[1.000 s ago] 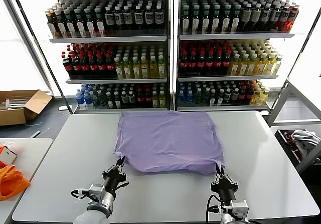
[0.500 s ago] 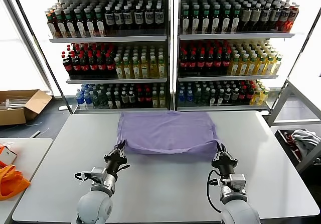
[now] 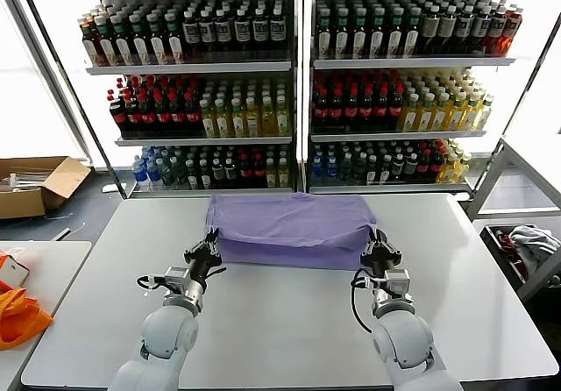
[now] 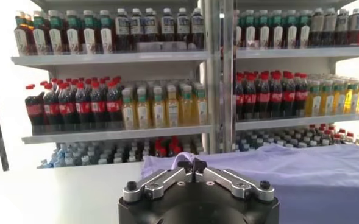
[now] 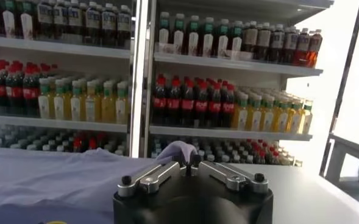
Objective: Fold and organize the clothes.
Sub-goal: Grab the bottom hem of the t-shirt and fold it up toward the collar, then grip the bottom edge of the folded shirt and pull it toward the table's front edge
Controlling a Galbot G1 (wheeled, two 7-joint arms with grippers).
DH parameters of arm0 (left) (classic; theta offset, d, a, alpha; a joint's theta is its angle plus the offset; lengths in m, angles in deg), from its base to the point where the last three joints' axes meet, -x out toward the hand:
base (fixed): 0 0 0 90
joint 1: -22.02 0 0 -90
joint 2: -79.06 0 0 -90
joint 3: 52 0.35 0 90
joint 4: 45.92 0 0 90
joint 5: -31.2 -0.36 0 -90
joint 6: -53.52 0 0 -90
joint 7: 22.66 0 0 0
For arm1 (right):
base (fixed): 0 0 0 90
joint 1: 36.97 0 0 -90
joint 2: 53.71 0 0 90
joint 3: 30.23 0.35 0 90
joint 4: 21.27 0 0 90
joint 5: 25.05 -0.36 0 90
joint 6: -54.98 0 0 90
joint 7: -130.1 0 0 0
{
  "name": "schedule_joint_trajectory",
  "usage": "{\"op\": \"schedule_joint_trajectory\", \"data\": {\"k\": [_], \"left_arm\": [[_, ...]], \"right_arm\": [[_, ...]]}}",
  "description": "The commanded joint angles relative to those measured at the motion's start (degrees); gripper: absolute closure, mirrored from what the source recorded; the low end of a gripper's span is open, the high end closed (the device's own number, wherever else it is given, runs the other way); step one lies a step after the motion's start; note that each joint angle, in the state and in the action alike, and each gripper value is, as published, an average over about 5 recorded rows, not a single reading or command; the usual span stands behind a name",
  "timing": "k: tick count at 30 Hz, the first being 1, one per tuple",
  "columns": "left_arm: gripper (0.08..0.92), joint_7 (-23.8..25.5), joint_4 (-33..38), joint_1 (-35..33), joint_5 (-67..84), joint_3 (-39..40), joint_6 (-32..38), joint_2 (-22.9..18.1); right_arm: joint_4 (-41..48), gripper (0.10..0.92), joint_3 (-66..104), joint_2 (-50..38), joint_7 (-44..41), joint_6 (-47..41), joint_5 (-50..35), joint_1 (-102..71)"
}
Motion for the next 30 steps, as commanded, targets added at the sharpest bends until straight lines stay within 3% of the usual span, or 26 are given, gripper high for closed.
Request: {"op": "schedule_joint_trajectory", "data": {"k": [1, 5, 9, 12, 19, 30], "left_arm": [[0.914, -0.1, -4.5, 4.3, 0.4, 0.9, -1.2, 1.1], [0.914, 0.2, -5.1, 4.6, 0.3, 1.2, -2.3, 1.5], [0.888, 0.8, -5.1, 4.5, 0.6, 1.3, -3.5, 1.9], [0.816, 1.0, -4.8, 4.3, 0.7, 1.3, -4.1, 2.0], [0.609, -0.9, -2.1, 3.6, 0.3, 1.2, -6.6, 1.6], [0.297, -1.5, 3.5, -1.2, -1.6, 0.4, -8.4, 1.6]], "right_arm": [[5.7, 0.910, -1.2, 0.7, -0.5, -1.2, 0.7, 4.7], [6.2, 0.900, -1.7, 0.7, -0.9, -3.5, 1.5, 4.4], [6.0, 0.820, -2.1, 1.0, -0.9, -5.9, 0.8, 4.2], [5.9, 0.733, -2.1, 1.8, 1.3, -6.3, -1.6, 4.6], [3.0, 0.534, -2.7, 5.1, 16.6, -8.1, -17.6, 8.5], [-4.6, 0.232, -1.7, 1.3, 13.3, -8.8, -9.1, -0.6]]}}
